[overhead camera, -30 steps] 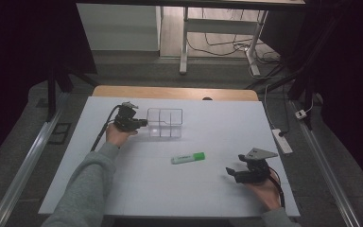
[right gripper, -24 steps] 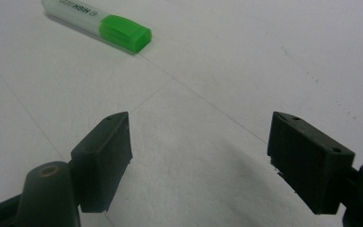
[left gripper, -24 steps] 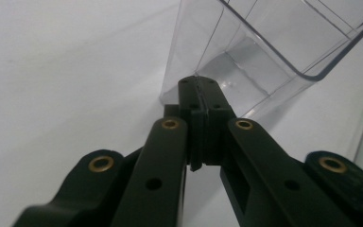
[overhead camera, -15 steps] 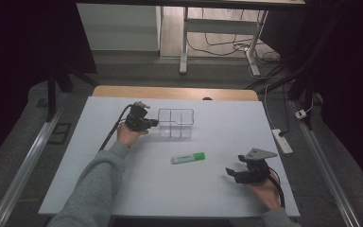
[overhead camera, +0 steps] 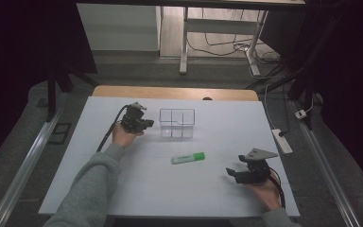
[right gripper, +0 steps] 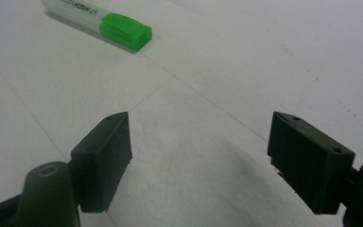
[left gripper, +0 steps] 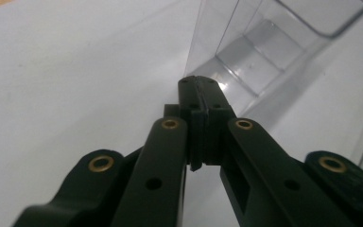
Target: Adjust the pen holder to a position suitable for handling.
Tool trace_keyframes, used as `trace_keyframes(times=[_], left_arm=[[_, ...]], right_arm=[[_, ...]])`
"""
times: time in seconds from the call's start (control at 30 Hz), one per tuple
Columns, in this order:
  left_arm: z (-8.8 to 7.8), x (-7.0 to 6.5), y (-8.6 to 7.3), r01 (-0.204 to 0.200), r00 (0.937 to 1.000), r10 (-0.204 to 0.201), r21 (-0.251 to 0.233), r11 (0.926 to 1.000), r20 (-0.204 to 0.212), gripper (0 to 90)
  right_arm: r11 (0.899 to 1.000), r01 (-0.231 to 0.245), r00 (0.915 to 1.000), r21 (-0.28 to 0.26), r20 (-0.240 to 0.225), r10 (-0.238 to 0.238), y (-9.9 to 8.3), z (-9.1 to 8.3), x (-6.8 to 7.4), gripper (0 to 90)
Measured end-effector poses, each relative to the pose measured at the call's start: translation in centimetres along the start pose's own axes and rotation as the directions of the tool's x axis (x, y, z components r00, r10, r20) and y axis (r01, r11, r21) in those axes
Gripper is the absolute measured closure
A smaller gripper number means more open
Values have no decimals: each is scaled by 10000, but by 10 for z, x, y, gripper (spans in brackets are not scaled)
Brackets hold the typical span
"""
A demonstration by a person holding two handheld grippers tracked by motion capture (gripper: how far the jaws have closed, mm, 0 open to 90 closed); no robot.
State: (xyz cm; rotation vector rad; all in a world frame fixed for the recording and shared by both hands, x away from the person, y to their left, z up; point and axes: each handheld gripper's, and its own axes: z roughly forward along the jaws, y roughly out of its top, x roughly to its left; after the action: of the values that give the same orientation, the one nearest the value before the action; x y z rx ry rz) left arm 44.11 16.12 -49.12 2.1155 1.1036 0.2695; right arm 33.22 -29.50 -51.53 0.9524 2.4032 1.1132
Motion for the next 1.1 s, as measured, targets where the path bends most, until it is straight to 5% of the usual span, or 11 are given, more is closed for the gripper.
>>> trace_keyframes(times=[0.27, 0.37, 0.43, 0.63, 1.1], left_arm=[[-31, -11, -27, -446, 9988, 442, -168, 9989, -192, 863], [-41, -17, -36, -662, 9976, 657, -277, 9974, -199, 770], [-46, -20, -41, -736, 9970, 730, -283, 9969, -240, 595], [-61, -29, -58, -853, 9963, 849, -312, 9959, -144, 473], [-82, -40, -113, -674, 9977, 678, -374, 9970, 87, 388]], right_arm=[[10000, -8, 10000, -16, 43, 8, 1, -1, 0, 219], [10000, -9, 10000, -14, 53, 9, 1, -1, 0, 218], [10000, -11, 10000, -13, 52, 11, 1, -1, 1, 218], [10000, -26, 10000, -11, 55, 26, 1, -1, 1, 218], [10000, -74, 10000, -62, 62, 75, 1, -2, 0, 218]])
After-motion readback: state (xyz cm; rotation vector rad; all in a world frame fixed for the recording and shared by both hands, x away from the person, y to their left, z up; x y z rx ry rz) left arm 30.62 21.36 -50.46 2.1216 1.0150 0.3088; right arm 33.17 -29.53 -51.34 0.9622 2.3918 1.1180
